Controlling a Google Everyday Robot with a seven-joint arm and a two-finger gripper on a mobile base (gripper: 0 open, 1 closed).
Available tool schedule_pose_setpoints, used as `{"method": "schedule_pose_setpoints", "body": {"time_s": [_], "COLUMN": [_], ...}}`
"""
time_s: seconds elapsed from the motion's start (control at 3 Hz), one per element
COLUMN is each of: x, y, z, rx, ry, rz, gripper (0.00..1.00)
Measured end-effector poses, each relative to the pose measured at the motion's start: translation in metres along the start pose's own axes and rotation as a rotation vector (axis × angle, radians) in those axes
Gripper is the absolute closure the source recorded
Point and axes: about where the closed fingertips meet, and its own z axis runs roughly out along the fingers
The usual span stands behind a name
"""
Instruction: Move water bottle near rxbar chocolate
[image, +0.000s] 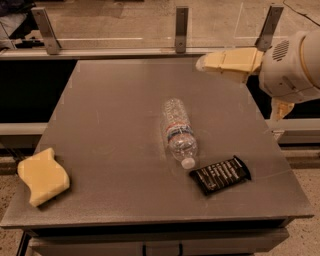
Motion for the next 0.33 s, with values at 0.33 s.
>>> {"method": "schedule_pose_setpoints", "body": {"time_s": [0.33], "x": [0.0000], "y": [-0.0001], "z": [0.0000], "rx": [0.000], "ry": [0.000], "rz": [0.000], "gripper": [0.00]}}
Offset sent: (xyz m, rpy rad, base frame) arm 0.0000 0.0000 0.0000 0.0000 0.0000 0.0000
